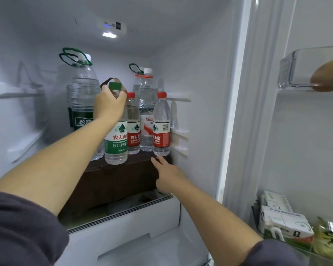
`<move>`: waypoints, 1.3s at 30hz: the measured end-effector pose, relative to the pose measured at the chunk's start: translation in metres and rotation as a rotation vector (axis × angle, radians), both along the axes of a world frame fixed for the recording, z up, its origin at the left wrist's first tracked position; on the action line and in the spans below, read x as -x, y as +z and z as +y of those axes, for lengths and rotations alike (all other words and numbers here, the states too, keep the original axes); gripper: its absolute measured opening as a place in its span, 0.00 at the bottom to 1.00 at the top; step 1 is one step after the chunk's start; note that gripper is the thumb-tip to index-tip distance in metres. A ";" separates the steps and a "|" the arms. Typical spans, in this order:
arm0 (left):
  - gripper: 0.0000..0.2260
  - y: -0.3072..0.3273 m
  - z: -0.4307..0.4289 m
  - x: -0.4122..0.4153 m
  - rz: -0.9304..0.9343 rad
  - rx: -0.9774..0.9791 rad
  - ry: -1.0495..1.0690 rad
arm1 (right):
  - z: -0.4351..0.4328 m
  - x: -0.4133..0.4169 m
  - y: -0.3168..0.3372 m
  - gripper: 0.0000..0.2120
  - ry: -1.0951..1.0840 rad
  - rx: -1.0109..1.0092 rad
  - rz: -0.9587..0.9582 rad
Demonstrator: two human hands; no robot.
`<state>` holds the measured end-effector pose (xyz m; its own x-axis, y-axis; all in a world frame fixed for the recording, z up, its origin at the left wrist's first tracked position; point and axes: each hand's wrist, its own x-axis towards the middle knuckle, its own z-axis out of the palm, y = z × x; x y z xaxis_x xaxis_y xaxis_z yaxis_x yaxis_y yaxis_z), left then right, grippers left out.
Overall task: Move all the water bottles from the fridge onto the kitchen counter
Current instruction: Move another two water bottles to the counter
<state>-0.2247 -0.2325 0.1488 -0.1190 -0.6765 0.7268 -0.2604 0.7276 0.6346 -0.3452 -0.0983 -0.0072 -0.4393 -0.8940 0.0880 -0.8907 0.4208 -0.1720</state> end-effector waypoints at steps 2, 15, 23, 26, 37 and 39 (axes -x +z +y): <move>0.09 -0.004 -0.005 -0.010 -0.001 -0.009 0.007 | -0.001 0.000 0.001 0.41 -0.003 0.005 -0.005; 0.11 -0.031 -0.016 -0.018 0.133 -0.011 -0.010 | -0.022 0.004 0.041 0.26 -0.096 0.349 -0.122; 0.12 -0.033 -0.015 -0.017 0.136 0.020 0.045 | -0.058 0.017 0.099 0.44 -0.185 0.989 -0.287; 0.12 -0.034 -0.017 -0.016 0.137 0.026 0.044 | -0.071 0.023 0.101 0.47 -0.214 0.992 -0.355; 0.11 -0.035 -0.013 -0.021 0.176 -0.022 -0.050 | -0.050 0.009 0.093 0.35 -0.025 1.008 -0.499; 0.14 -0.040 -0.011 -0.024 0.165 -0.053 -0.110 | -0.048 0.008 0.089 0.33 0.019 1.026 -0.538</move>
